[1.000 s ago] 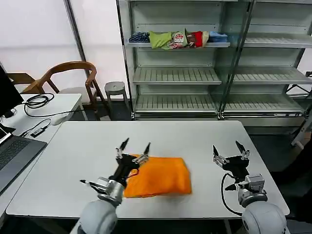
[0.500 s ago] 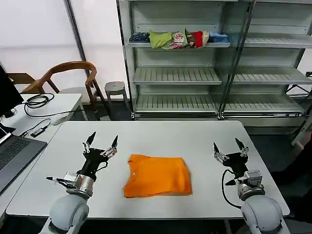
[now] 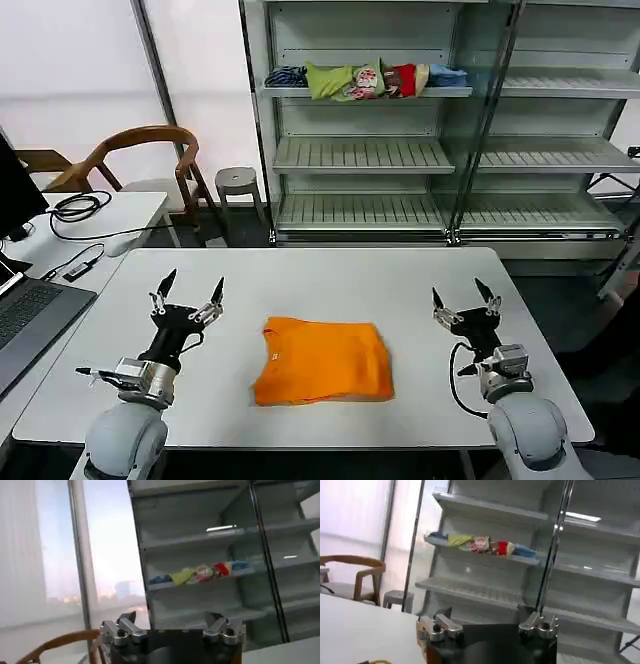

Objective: Fold and organize the clothes.

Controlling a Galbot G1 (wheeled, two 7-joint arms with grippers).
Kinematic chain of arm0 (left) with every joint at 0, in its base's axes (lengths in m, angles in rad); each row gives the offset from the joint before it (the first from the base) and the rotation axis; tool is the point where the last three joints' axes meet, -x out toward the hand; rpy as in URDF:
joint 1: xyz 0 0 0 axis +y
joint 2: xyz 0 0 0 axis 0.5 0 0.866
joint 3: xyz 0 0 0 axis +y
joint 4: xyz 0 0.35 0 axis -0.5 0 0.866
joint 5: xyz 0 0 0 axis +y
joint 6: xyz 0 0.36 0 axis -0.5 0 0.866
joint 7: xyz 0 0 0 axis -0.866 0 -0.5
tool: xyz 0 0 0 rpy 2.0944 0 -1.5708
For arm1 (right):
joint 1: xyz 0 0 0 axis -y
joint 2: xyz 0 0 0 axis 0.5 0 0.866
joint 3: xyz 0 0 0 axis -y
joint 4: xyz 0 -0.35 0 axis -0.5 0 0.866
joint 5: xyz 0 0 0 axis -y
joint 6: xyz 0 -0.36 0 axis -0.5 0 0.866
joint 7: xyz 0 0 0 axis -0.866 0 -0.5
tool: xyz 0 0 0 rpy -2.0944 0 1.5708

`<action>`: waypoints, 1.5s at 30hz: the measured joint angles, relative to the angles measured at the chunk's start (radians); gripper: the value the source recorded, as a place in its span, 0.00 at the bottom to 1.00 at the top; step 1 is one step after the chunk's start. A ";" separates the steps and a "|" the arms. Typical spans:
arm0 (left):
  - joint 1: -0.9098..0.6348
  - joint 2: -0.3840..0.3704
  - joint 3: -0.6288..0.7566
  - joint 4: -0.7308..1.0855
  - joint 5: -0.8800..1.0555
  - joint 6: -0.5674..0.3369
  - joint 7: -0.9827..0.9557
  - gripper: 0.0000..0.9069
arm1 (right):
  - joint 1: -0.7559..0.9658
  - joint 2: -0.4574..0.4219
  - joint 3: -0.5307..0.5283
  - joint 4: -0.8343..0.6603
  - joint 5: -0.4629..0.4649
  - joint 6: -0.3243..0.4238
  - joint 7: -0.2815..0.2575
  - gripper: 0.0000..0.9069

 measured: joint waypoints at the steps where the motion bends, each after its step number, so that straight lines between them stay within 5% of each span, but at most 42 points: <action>1: 0.003 -0.003 -0.003 0.001 0.008 -0.004 0.003 1.00 | 0.003 0.001 -0.002 -0.007 -0.004 0.007 -0.004 1.00; 21: 0.035 -0.037 -0.036 0.017 0.094 -0.065 0.045 1.00 | 0.017 -0.011 -0.001 -0.105 -0.019 0.133 -0.037 1.00; 45: 0.014 0.004 -0.014 0.037 0.111 -0.085 0.045 1.00 | 0.022 0.024 0.006 -0.088 -0.059 0.125 -0.033 1.00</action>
